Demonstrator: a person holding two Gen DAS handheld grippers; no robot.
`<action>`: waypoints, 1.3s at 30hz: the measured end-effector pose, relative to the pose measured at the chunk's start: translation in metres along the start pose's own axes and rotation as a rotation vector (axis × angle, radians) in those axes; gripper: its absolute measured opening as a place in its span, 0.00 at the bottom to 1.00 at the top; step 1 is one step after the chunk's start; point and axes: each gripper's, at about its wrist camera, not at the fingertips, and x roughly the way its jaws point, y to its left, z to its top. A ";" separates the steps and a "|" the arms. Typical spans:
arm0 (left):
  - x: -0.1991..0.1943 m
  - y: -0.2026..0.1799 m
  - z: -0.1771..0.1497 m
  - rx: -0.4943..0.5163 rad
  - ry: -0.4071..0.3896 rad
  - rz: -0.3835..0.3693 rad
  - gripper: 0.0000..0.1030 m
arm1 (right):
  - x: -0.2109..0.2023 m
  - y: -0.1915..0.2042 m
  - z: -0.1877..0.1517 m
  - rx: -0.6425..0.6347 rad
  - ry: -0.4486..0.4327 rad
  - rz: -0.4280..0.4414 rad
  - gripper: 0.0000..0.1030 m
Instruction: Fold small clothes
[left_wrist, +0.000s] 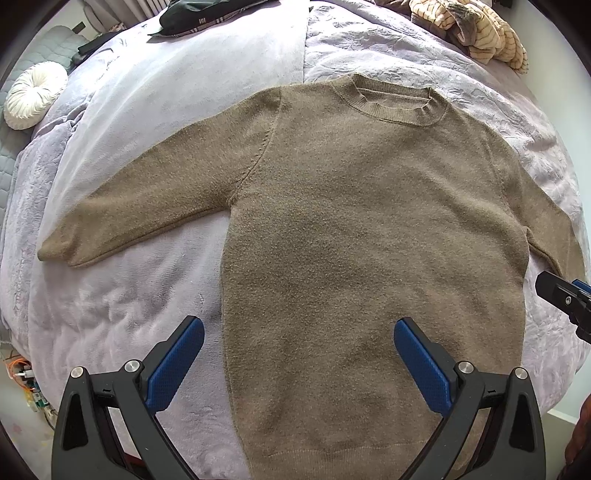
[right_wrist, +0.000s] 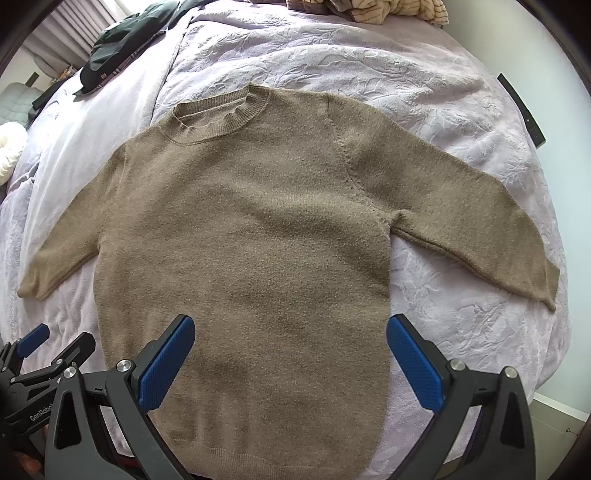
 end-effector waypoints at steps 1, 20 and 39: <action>0.001 0.000 0.000 0.001 0.004 0.000 1.00 | 0.001 0.000 0.000 0.001 0.002 0.000 1.00; 0.010 0.003 0.003 -0.009 -0.062 0.005 1.00 | 0.010 0.002 0.000 -0.010 0.001 -0.027 1.00; 0.041 0.030 0.006 -0.019 -0.045 -0.029 1.00 | 0.017 0.021 -0.003 -0.049 0.023 -0.050 1.00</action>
